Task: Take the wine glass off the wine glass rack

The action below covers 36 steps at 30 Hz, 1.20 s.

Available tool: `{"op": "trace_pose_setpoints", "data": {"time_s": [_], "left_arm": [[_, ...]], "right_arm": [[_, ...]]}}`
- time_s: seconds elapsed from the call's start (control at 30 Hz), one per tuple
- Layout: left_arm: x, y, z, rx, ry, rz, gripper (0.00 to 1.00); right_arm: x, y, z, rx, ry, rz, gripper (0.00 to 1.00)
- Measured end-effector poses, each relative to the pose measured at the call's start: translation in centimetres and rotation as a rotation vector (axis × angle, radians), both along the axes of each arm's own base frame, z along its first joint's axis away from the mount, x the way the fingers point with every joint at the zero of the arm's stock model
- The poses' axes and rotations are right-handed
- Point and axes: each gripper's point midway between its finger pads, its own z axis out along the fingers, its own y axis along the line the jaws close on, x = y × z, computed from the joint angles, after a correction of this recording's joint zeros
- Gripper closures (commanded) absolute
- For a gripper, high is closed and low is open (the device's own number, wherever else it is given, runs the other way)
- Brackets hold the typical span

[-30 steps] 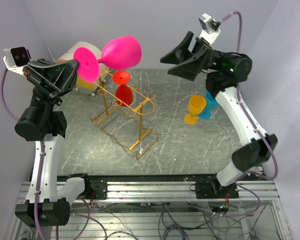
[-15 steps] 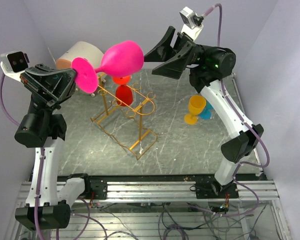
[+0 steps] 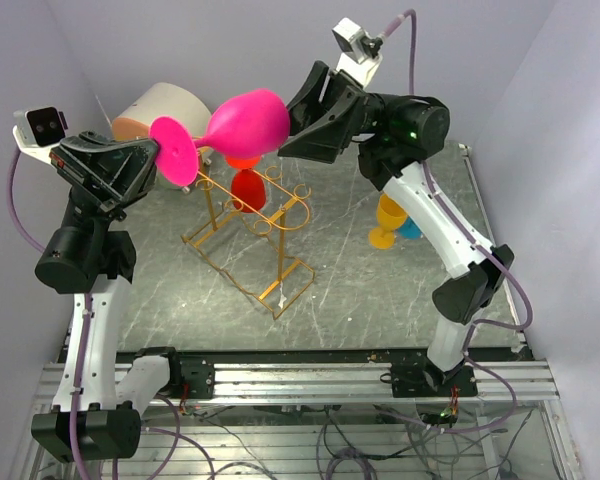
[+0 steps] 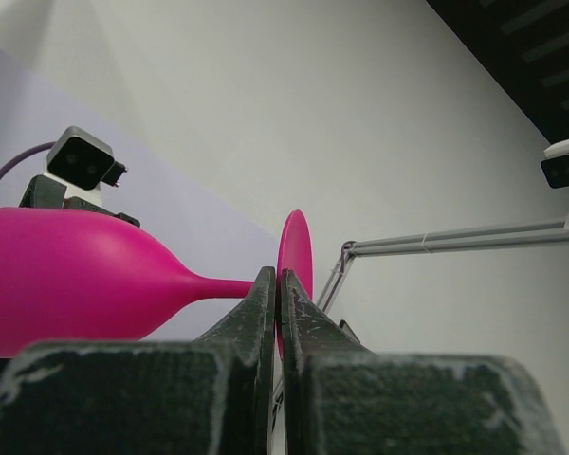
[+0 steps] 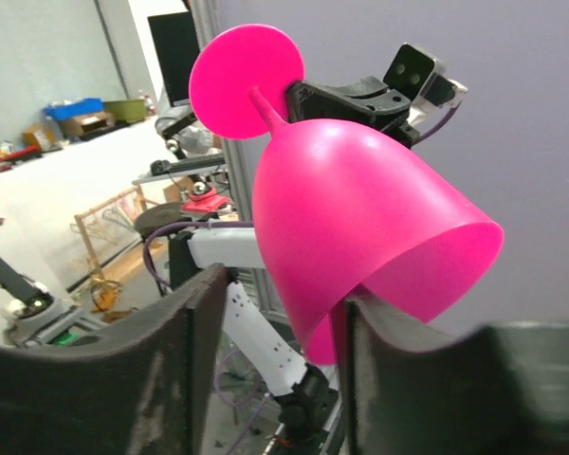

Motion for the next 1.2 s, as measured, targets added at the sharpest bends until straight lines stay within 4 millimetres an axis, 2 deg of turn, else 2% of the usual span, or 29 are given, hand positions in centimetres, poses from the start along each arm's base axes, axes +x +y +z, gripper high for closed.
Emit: {"op": "trace_pose_setpoints", "data": {"time_s": [0.13,0.2,0.27,0.37,0.47,0.57,0.67,0.8,0.87,0.97,1.03,1.1,1.2], "left_arm": [[0.0,0.0,-0.2,0.0,0.005,-0.001,0.93],[0.3,0.1,-0.3,-0.005,0.012,0.003,0.91],[1.2,0.3,-0.5,-0.02,0.043,0.01,0.8],[2.2,0.3,-1.1,-0.016,0.076,0.024,0.59],[3.0,0.1,-2.2,0.009,0.113,0.052,0.48],[3.6,-0.1,-3.4,0.033,0.158,0.097,0.44],[4.6,-0.2,-4.4,0.061,0.202,0.148,0.45],[6.8,-0.4,-5.7,0.145,0.274,0.265,0.48],[8.5,-0.3,-5.9,0.225,0.339,0.364,0.49],[10.4,0.4,-5.6,0.358,0.398,0.541,0.51],[11.0,1.1,-5.7,0.439,0.418,0.648,0.52],[11.5,1.8,-6.5,0.517,0.437,0.734,0.52],[11.8,2.6,-8.8,0.624,0.471,0.812,0.53]], "right_arm": [[0.0,0.6,-0.5,-0.011,0.012,0.013,1.0],[-0.2,0.6,-1.0,-0.024,0.015,0.025,1.0],[-0.9,0.4,-0.9,-0.019,0.001,0.029,1.0],[-1.6,-0.3,-0.8,-0.016,-0.019,0.013,1.0],[-1.9,-0.9,-1.0,-0.026,-0.016,-0.024,1.0],[-1.6,-1.7,-1.1,-0.053,0.0,-0.11,1.0],[-1.6,-3.3,0.4,-0.045,0.002,-0.277,1.0],[-1.9,-7.6,4.0,0.015,-0.017,-0.609,1.0],[-1.8,-11.0,5.5,0.045,-0.006,-0.82,1.0],[-0.2,-16.5,6.0,0.048,0.082,-1.146,1.0],[2.1,-20.6,4.3,-0.004,0.195,-1.402,1.0],[4.6,-23.9,1.0,-0.096,0.301,-1.633,1.0],[7.7,-27.9,-7.4,-0.385,0.41,-1.948,1.0]]}}
